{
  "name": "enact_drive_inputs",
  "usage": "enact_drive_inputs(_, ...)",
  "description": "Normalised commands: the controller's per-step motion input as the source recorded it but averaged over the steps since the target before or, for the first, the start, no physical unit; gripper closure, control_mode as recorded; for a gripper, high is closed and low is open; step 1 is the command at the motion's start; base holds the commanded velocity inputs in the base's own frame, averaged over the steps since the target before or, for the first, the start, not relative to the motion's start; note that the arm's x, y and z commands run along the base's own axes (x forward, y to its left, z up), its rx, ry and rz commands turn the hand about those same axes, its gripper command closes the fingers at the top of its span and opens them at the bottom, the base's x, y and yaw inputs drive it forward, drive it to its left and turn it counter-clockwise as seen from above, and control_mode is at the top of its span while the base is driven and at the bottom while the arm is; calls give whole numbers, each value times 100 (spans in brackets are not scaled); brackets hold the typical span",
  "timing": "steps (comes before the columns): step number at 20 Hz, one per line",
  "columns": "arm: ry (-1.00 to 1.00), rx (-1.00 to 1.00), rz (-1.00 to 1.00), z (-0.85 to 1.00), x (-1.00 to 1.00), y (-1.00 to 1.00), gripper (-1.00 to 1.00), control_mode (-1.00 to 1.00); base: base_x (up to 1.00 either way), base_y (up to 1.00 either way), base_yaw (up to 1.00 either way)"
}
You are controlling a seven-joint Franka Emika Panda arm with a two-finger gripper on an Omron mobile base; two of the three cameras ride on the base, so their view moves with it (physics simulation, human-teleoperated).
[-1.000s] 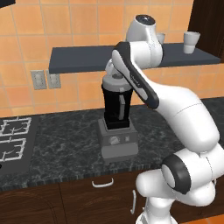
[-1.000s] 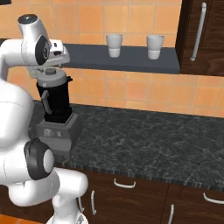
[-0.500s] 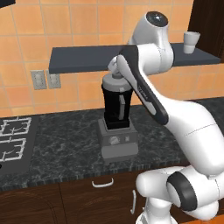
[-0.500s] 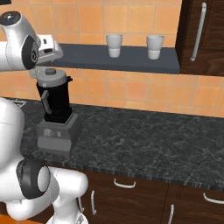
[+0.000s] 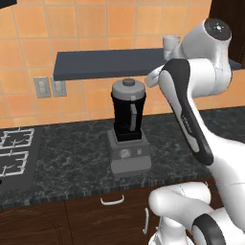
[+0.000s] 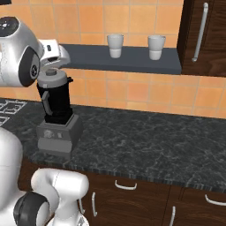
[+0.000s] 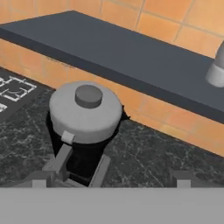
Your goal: Close the lid blender by securely placing the lid on top.
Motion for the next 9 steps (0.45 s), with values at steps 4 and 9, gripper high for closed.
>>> enact_drive_inputs(4,-2,1,-4,-34,-47,-100,-100,-100,0,0,0)
enact_drive_inputs(9,0,0,-5,-71,-32,-95,-100,-100,0,0,0)
